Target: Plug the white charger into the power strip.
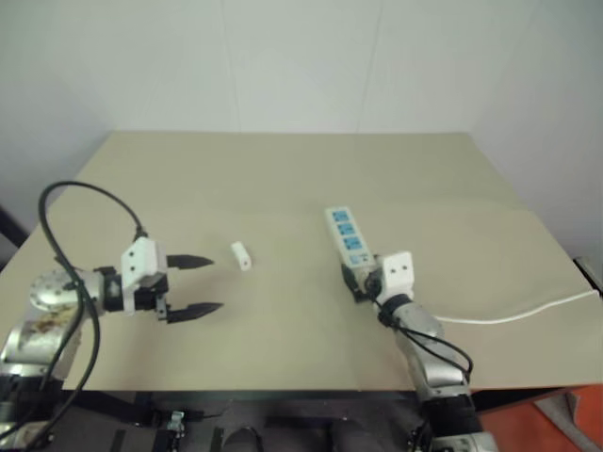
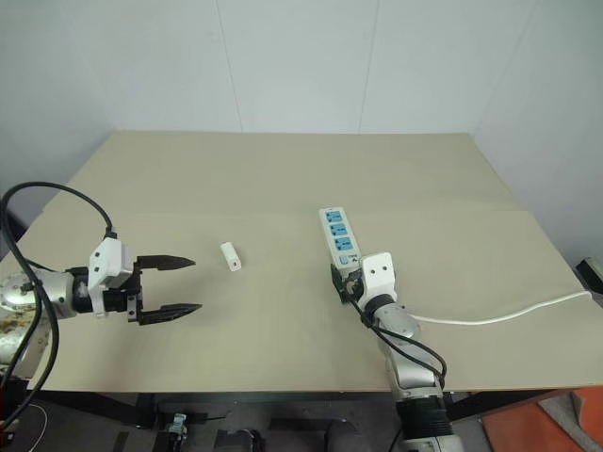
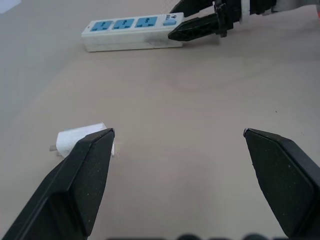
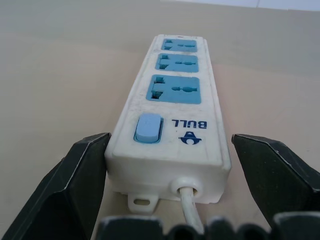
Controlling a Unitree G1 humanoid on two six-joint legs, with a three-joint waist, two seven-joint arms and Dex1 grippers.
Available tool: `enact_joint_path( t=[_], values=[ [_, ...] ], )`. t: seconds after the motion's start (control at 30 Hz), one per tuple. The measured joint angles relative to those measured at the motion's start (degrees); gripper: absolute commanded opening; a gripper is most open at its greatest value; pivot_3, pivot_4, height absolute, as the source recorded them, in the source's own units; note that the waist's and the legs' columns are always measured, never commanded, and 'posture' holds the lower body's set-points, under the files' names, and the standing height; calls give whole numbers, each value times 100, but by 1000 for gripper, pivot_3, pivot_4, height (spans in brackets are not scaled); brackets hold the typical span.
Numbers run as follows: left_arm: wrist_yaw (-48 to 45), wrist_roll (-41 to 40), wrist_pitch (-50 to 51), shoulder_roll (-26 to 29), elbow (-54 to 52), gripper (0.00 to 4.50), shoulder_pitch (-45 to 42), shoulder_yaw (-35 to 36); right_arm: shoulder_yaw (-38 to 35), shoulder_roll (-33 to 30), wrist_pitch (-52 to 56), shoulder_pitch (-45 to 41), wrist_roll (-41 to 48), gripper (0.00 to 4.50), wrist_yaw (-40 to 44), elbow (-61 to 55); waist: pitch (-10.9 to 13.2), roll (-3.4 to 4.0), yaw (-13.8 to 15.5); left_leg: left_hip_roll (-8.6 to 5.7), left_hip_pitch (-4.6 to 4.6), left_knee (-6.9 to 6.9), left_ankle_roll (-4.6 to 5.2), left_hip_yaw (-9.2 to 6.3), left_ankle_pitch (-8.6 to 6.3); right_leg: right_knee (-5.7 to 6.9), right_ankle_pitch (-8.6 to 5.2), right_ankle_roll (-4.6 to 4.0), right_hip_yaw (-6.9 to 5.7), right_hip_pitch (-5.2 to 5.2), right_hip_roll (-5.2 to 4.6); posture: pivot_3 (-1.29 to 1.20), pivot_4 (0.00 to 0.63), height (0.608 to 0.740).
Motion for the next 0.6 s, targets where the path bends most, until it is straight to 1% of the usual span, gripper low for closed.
enact_joint_path(
  t=[0.27, 0.6],
  values=[
    [-122, 172, -114, -48, 297, 4500, -325, -205, -1, 103, -308, -149, -20, 4469, -187, 486, -3, -5, -31, 0, 6, 1, -2, 1, 1, 3, -6, 12, 2, 4, 1, 0, 150, 740],
    [-154, 191, -215, -95, 350, 4500, -355, -251, 55, 93, -508, -242, -82, 4469, -204, 686, -7, -10, -38, 4, 10, 1, -2, 0, 2, 6, -6, 13, 4, 5, 5, 0, 150, 740]
  ],
)
